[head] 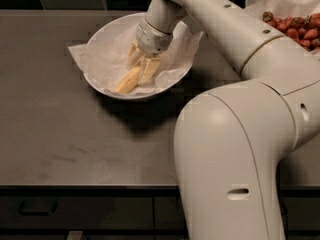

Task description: Pick banana from white bowl

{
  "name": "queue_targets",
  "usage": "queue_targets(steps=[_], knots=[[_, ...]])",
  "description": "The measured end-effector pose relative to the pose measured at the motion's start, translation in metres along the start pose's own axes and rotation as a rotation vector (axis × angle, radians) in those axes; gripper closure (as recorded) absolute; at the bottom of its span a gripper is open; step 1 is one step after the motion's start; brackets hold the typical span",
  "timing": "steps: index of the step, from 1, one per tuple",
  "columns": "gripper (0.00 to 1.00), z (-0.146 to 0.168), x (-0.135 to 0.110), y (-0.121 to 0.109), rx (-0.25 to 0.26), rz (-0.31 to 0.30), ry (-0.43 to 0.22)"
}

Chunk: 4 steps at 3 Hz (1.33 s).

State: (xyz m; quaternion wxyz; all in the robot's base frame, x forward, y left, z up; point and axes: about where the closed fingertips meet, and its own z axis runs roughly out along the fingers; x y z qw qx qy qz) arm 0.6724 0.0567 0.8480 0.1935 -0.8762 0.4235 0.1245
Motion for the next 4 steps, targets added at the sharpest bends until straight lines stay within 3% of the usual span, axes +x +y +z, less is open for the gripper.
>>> queue_targets(steps=[2,3,4], knots=[[0.99,-0.005,0.0,0.001,0.015,0.02,0.012],[1.0,-0.025,0.006,0.005,0.07,0.057,0.066],[1.0,-0.053,0.01,0.004,0.18,0.064,0.105]])
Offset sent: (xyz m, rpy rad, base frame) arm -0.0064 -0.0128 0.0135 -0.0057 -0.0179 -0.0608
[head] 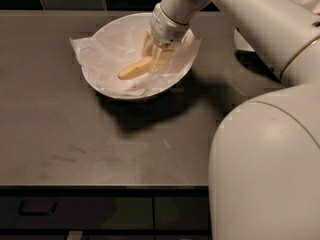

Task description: Pick banana from white bowl

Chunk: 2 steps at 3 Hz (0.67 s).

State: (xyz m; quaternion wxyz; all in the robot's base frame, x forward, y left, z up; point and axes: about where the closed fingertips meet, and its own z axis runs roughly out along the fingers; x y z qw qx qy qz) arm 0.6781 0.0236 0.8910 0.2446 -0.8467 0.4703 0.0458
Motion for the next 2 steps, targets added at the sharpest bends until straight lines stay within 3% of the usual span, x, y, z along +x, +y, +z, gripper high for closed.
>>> queue_targets(steps=[1,2], knots=[[1.0,-0.025,0.003,-0.005,0.098,0.002,0.034],[1.0,-0.046,0.0,0.0,0.17,0.003,0.006]])
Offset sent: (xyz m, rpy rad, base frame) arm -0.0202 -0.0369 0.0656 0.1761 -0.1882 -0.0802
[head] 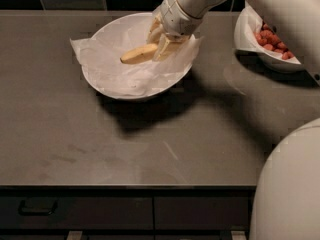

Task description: Pick banana from white bowl

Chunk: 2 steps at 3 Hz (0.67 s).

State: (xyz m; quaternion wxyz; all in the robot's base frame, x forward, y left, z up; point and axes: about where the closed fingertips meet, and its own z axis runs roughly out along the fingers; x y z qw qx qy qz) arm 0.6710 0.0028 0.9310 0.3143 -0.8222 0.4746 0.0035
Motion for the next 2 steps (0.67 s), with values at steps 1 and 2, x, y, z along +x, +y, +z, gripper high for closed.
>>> queue_targets(steps=[1,2], knots=[[1.0,-0.019,-0.006,0.009,0.047,0.024,-0.057],[1.0,-0.039,-0.016,0.022,0.096,0.052,-0.131]])
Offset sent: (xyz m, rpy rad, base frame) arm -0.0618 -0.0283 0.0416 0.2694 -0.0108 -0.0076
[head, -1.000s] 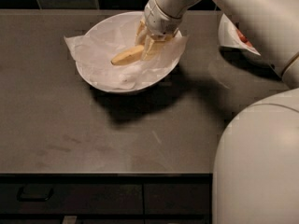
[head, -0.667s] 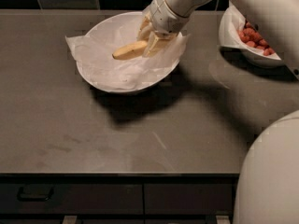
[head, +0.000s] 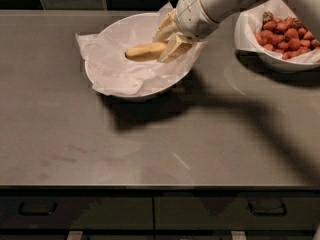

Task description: Pick banana from white bowl

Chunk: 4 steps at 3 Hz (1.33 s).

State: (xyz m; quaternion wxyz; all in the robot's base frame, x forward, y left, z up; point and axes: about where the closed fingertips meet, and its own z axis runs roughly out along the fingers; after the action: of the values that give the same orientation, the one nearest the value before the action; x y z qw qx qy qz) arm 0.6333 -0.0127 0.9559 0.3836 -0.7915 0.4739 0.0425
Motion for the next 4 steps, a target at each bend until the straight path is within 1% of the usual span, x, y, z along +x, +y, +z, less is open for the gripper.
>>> queue_targets(steps=[1,2,3,4], knots=[[1.0,0.0,0.0,0.0,0.0,0.0,0.0],[1.0,0.001,-0.006,-0.004,0.001,-0.024,-0.014],[1.0,-0.012,-0.016,-0.002,-0.012,-0.04,0.028],[1.0,-0.031,-0.025,0.005,-0.019,-0.032,0.096]])
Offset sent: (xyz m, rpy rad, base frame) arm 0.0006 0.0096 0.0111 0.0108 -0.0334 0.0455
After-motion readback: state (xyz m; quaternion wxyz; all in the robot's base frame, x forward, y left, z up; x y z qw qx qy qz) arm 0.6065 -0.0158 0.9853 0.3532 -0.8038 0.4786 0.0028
